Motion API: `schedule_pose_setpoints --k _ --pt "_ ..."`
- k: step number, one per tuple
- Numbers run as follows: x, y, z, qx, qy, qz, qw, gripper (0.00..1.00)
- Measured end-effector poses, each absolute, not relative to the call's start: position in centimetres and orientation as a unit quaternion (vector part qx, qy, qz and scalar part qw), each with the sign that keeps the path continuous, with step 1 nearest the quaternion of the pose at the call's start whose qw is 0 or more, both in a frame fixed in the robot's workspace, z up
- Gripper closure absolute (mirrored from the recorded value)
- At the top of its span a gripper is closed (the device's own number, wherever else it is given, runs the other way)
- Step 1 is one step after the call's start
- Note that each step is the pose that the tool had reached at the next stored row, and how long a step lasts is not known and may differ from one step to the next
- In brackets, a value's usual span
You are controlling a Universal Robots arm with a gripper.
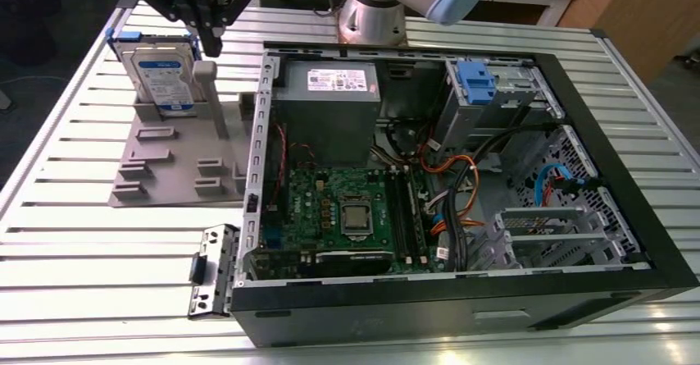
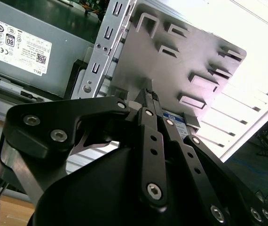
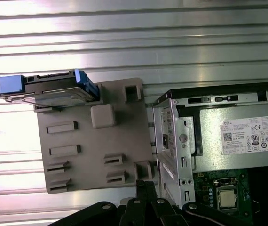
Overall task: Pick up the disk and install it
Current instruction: 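Reach for the disk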
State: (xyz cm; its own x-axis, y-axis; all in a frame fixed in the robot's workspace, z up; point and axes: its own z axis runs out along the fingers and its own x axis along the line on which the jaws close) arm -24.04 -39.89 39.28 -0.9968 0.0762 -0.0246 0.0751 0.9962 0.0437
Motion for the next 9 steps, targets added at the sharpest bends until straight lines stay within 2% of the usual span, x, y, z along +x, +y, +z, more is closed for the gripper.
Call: schedule_pose_setpoints --k 9 --pt "-24.47 -39.89 39.28 0.038 0.999 0.021 0.013 0.90"
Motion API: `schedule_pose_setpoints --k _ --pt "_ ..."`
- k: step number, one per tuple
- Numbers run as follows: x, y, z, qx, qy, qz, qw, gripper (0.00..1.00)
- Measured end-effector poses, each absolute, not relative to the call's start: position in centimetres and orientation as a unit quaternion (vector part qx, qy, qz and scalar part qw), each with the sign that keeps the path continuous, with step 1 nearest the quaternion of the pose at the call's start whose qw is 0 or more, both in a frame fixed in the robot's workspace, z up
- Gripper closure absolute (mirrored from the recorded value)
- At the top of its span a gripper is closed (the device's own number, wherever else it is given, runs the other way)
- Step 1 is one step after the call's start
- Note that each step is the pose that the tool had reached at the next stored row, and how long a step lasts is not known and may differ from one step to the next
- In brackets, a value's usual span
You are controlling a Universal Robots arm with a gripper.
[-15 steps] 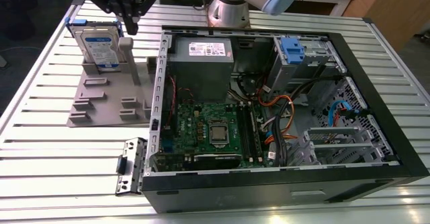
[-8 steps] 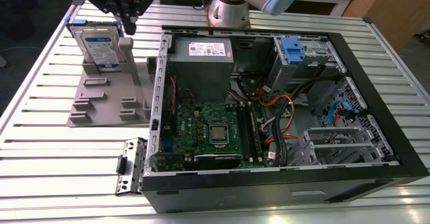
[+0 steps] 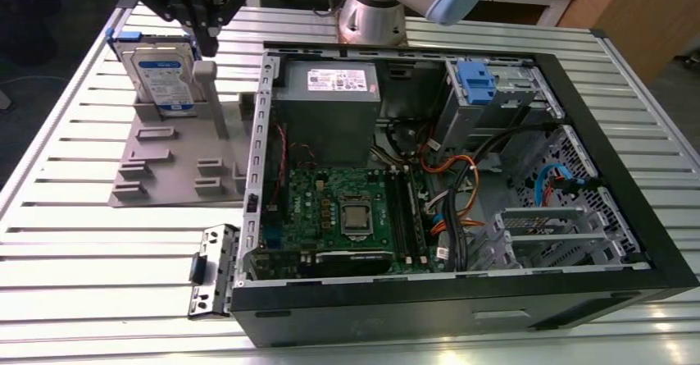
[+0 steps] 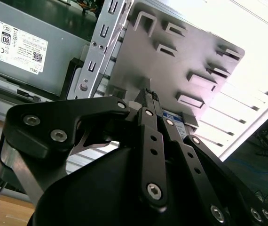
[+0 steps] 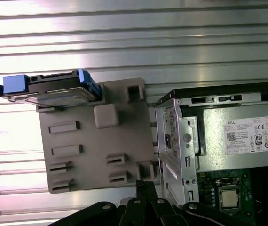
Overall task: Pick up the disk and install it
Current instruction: 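Reach for the disk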
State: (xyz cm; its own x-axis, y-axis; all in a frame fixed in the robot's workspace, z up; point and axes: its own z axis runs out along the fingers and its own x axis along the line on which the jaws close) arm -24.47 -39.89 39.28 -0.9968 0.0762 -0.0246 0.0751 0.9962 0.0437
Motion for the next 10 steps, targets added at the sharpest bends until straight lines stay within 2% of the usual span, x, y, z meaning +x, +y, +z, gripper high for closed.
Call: schedule_pose_setpoints --k 10 --pt "-24.97 -39.89 39.27 0.038 0.999 0.021 0.013 0.90"
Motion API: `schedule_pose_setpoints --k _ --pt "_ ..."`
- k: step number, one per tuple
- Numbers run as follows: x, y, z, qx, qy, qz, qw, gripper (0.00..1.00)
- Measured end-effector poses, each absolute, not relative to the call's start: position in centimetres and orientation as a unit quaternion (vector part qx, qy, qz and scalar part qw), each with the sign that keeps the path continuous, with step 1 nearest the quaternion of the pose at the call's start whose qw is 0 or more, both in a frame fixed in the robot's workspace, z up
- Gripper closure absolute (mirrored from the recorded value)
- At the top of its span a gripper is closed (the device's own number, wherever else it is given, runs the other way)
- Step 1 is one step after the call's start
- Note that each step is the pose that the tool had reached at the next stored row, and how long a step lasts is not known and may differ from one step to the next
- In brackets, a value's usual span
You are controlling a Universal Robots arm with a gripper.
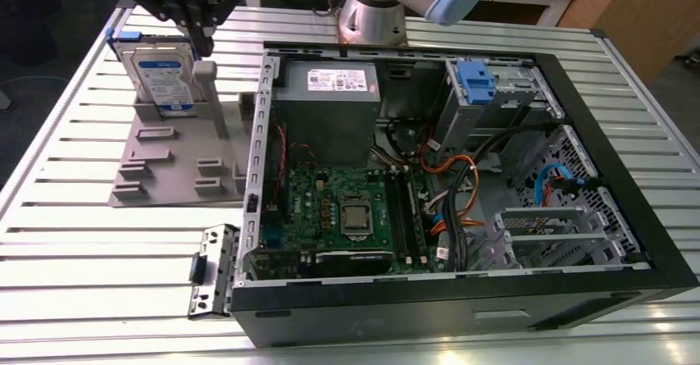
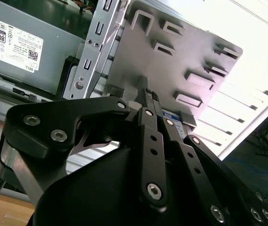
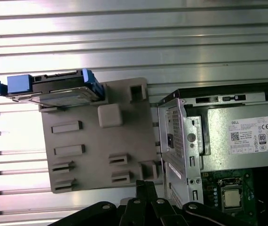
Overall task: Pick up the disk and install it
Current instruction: 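Reach for the disk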
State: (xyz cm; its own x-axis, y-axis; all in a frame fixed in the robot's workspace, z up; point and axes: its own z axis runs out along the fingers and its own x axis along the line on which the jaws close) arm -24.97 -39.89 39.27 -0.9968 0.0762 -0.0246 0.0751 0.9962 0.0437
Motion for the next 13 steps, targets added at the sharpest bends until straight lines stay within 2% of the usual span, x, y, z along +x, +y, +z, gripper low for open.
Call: schedule_pose_setpoints --k 13 --pt "-25.63 -39.89 39.27 0.038 0.999 0.021 0.013 0.90"
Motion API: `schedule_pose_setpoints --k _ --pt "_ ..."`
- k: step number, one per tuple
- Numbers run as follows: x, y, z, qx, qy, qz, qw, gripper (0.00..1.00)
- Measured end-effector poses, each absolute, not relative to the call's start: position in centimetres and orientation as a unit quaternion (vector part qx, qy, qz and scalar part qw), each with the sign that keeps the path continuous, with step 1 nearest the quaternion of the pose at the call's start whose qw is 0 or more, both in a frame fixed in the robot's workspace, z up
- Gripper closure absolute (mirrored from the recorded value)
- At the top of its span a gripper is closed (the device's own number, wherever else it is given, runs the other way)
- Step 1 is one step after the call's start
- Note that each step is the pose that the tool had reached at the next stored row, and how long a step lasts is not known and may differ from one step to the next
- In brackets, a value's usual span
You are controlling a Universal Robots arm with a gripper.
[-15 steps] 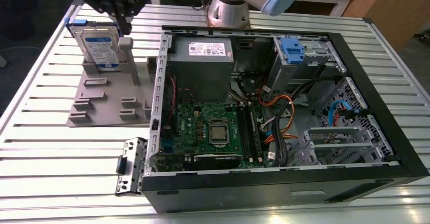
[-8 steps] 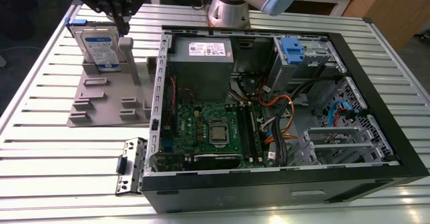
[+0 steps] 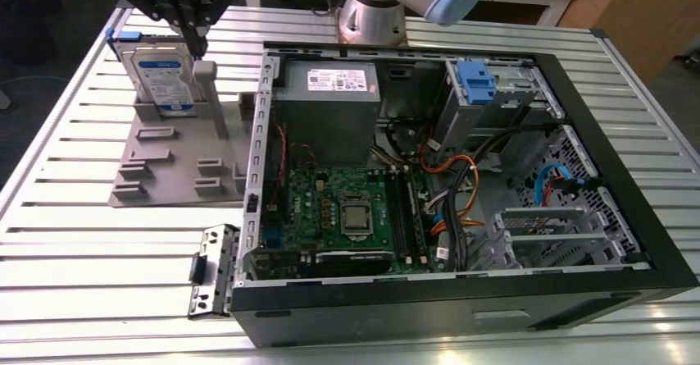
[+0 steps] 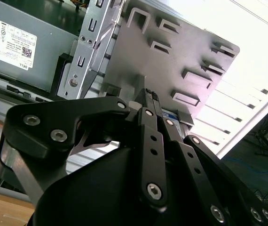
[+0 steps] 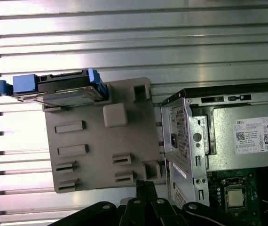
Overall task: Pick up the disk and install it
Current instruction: 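Reach for the disk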
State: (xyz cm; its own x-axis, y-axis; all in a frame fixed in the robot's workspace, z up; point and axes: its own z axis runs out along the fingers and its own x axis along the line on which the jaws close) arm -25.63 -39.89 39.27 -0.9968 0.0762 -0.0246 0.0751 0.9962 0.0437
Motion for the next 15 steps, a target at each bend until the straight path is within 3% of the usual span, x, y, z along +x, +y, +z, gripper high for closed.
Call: schedule_pose_setpoints --k 15 --pt "-26.30 -39.89 39.27 0.038 0.999 0.021 0.013 0.90"
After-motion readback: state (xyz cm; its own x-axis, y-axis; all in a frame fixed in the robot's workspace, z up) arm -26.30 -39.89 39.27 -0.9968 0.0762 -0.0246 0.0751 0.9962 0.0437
